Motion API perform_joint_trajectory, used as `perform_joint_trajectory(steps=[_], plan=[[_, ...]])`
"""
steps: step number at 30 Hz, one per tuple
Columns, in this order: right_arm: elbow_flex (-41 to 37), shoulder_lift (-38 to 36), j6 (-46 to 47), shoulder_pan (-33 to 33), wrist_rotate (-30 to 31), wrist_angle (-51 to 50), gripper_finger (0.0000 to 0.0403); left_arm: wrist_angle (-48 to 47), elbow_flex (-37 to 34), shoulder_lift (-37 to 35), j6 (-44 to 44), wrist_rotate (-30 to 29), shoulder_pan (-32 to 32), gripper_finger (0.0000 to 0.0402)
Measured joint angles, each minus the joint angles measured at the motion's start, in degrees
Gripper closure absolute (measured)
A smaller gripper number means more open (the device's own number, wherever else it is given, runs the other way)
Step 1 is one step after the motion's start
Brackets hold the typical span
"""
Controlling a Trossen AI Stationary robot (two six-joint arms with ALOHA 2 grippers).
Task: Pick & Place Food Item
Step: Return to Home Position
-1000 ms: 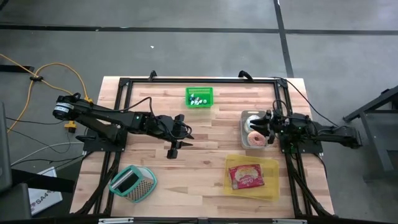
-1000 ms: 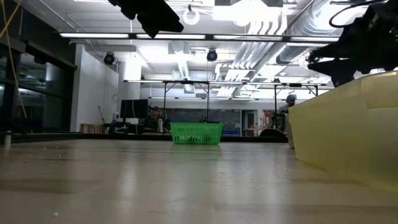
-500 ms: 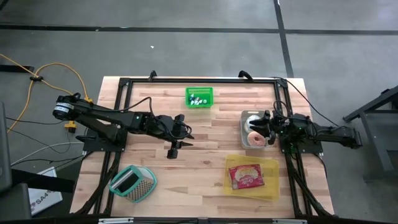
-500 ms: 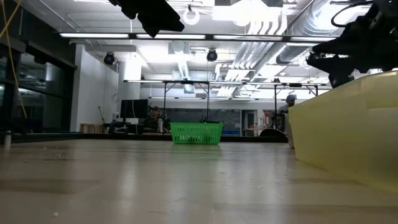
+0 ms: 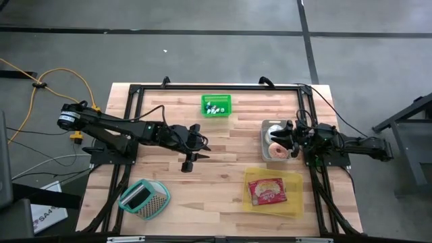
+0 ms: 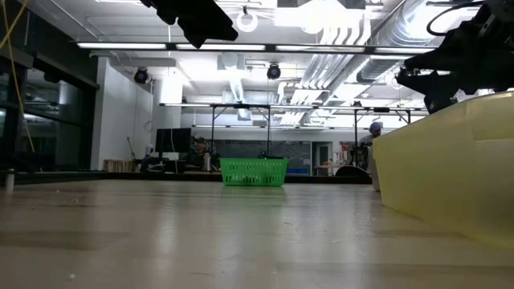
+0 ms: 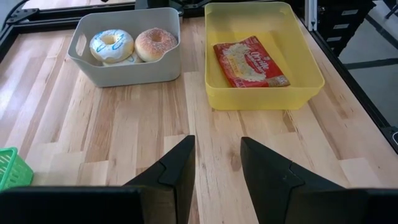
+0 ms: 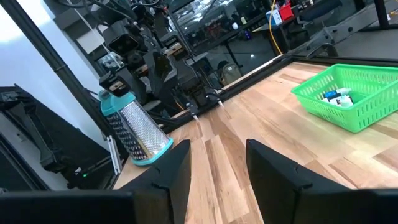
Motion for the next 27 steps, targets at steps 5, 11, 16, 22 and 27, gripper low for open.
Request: perform_joint_trajectory(steps=[5, 11, 16, 22, 27], plan=[[-0.02, 0.0, 0.0, 0.0, 0.02, -0.04, 0.0263, 0.0, 0.0, 0.0, 0.01, 0.0, 0.0, 0.0279], [-0.07, 0.0, -0.02, 0.0, -0.25, -0.09, 0.0263, 0.0, 0.0, 0.0, 0.02, 0.0, 0.0, 0.0279], [-0.09, 0.0, -0.44, 0.0, -0.74, -0.02, 0.0263, 0.0, 0.0, 0.0, 0.13, 0.0, 0.02, 0.0279], [-0.11, 0.0, -0.44, 0.0, -0.93, 0.0, 0.0263, 0.93, 0.0, -0.66, 0.37, 0.0, 2.17, 0.0279], [-0.11, 0.04, -0.46, 0.0, -1.07, 0.07, 0.0263, 1.27, 0.0, -2.85, 1.85, -0.04, 5.03, 0.0279]])
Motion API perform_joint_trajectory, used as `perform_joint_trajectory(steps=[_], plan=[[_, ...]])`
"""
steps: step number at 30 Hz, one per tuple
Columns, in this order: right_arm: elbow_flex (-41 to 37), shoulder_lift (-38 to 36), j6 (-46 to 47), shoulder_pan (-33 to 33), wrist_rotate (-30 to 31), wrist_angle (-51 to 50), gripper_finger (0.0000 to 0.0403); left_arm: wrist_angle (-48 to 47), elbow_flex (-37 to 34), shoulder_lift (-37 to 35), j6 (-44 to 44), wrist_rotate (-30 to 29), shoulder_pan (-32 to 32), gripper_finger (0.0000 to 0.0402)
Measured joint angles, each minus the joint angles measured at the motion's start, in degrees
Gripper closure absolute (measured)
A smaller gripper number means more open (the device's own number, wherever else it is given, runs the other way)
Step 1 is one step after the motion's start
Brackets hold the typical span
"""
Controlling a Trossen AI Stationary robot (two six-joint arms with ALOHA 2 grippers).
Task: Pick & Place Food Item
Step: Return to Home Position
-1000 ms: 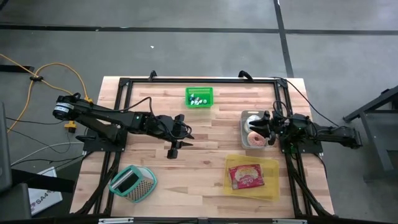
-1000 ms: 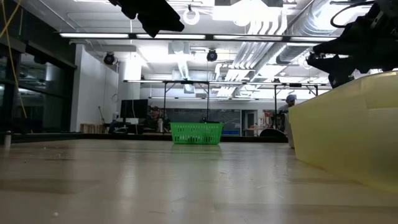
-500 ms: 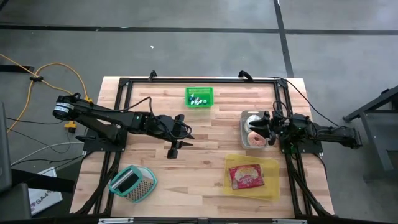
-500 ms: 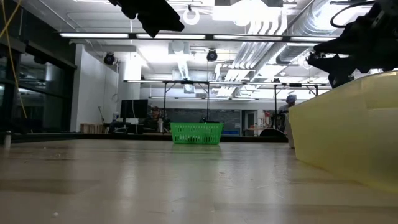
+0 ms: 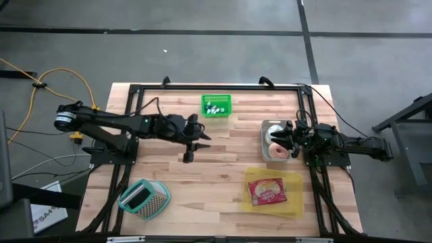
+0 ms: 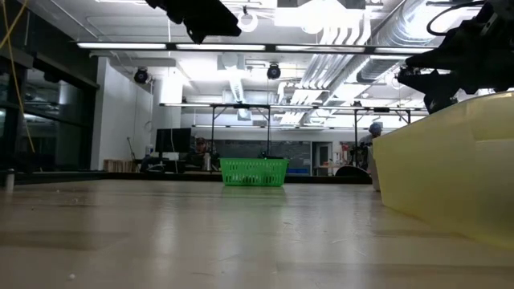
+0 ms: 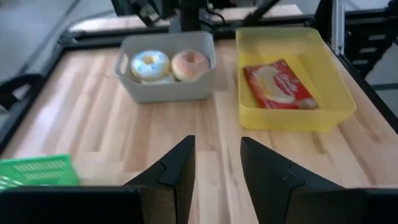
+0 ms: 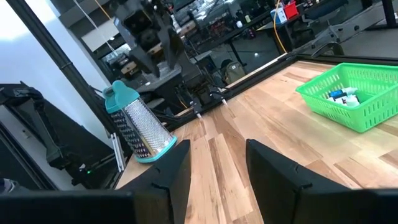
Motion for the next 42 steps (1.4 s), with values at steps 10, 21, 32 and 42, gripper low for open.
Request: perform_joint_trajectory(steps=[10, 21, 32, 42], plan=[[0.0, 0.0, 0.0, 0.0, -0.04, 0.02, 0.0263, -2.94, -0.19, -6.93, 3.18, 0.01, 2.76, 0.0279], [0.0, 0.0, -0.02, -0.01, -0.05, 0.04, 0.0263, 1.0, -11.92, -17.79, 3.85, 0.04, 4.23, 0.0279], [0.0, 0.0, -0.02, -0.01, -0.05, 0.04, 0.0263, 9.7, -26.69, -31.77, 2.19, 0.05, 10.46, 0.0279], [0.0, 0.0, -0.02, -0.01, -0.05, 0.04, 0.0263, 11.23, -37.6, -44.97, -0.65, 0.04, 15.48, 0.0279]])
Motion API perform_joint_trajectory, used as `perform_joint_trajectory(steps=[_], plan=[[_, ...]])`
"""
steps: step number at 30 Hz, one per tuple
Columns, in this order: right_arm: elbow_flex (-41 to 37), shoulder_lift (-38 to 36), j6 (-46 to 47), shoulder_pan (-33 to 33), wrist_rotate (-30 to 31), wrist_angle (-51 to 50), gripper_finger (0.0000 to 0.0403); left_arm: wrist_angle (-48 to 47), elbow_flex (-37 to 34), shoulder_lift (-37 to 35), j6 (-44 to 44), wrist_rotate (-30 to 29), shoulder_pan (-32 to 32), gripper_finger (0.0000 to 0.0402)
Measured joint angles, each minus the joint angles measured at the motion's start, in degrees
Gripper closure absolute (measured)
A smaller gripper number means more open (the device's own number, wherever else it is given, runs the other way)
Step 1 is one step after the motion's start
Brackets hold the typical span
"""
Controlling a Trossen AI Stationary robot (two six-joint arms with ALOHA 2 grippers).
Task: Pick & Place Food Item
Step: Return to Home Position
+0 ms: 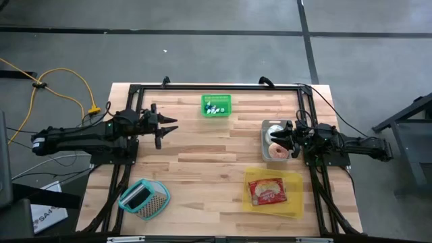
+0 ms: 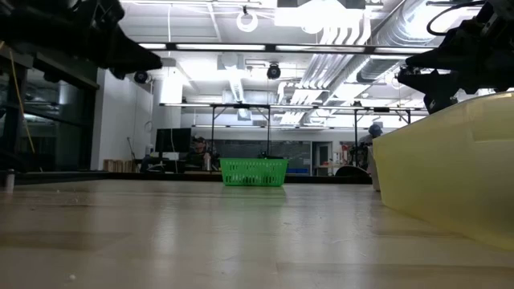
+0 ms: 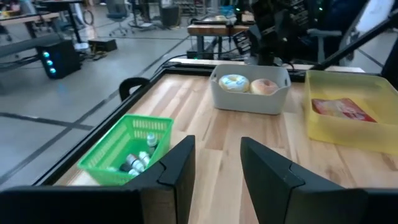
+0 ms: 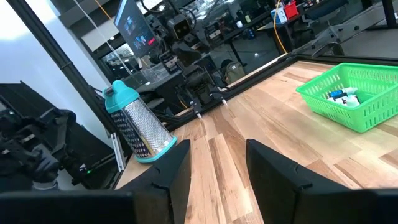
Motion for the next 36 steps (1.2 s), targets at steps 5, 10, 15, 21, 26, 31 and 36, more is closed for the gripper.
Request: perform_joint_trajectory(steps=[5, 10, 15, 21, 26, 31, 36], plan=[[0.0, 0.0, 0.0, 0.01, 0.0, 0.0, 0.0263, 0.1, -4.27, -6.88, -1.2, 0.0, 1.24, 0.0279], [0.0, 0.0, -0.02, 0.01, -0.01, 0.0, 0.0263, -0.1, -8.2, -13.08, -2.84, -1.51, 1.22, 0.0279], [0.0, 0.02, -0.01, 0.01, 0.0, 0.0, 0.0263, 0.51, -10.86, -17.36, -3.64, -3.44, 1.1, 0.0279], [0.0, 0.02, 0.0, 0.01, 0.01, 0.0, 0.0263, 7.76, -15.97, -20.45, -4.89, -4.37, 1.1, 0.0279], [0.0, 0.0, -0.02, 0.01, -0.01, 0.0, 0.0263, 8.74, -17.45, -21.84, -5.64, -5.54, 1.1, 0.0279], [0.0, 0.02, -0.02, -0.01, -0.01, 0.0, 0.0263, 5.79, -17.55, -21.8, -6.22, -6.05, 1.1, 0.0279], [0.0, 0.02, -0.02, 0.01, -0.01, 0.0, 0.0263, 1.75, -17.59, -21.77, -8.34, -6.62, 1.1, 0.0279]])
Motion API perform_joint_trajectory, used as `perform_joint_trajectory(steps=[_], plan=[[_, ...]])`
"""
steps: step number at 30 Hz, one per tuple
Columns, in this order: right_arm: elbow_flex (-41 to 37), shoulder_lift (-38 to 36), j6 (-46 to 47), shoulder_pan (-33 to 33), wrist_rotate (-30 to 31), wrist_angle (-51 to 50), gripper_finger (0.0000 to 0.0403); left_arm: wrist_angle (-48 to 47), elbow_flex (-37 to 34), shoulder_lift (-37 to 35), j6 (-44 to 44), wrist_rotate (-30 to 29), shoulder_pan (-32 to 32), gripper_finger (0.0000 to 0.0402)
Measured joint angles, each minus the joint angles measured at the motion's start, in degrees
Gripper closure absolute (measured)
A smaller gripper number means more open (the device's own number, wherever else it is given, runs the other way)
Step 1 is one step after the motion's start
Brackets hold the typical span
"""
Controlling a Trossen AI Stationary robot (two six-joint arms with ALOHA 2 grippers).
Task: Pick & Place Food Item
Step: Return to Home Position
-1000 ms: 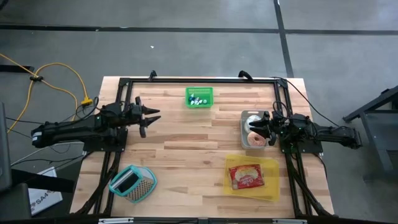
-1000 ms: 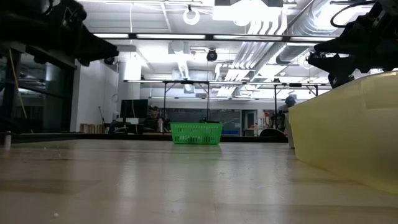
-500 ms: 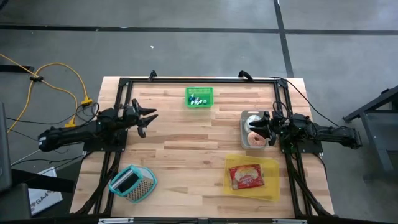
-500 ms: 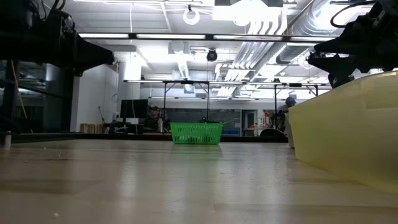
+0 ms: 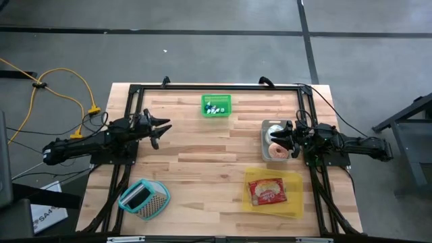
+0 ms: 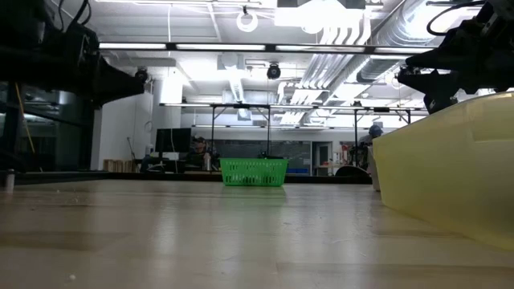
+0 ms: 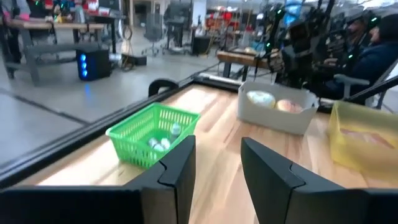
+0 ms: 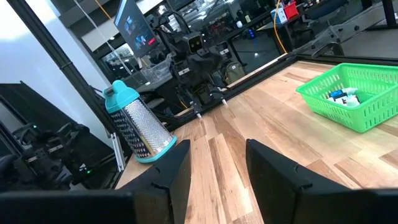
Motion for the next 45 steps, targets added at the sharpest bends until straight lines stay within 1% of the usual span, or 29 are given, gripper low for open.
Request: perform_joint_trajectory(steps=[6, 10, 14, 45], plan=[[0.0, 0.0, 0.0, -0.01, 0.0, 0.0, 0.0263, -2.81, -0.04, -0.3, -0.04, -0.62, 0.0, 0.0279], [-0.01, 0.0, 0.0, 0.0, 0.0, 0.0, 0.0263, -4.24, 0.53, -0.31, 1.16, 1.67, 0.0, 0.0279], [0.0, -0.02, 0.0, -0.01, 0.0, 0.0, 0.0263, -5.55, 0.87, -1.01, 1.23, 1.89, 0.0, 0.0279], [-0.01, -0.01, 0.0, -0.01, 0.0, 0.0, 0.0263, -6.17, 0.92, -1.33, 1.13, 1.59, 0.0, 0.0279]])
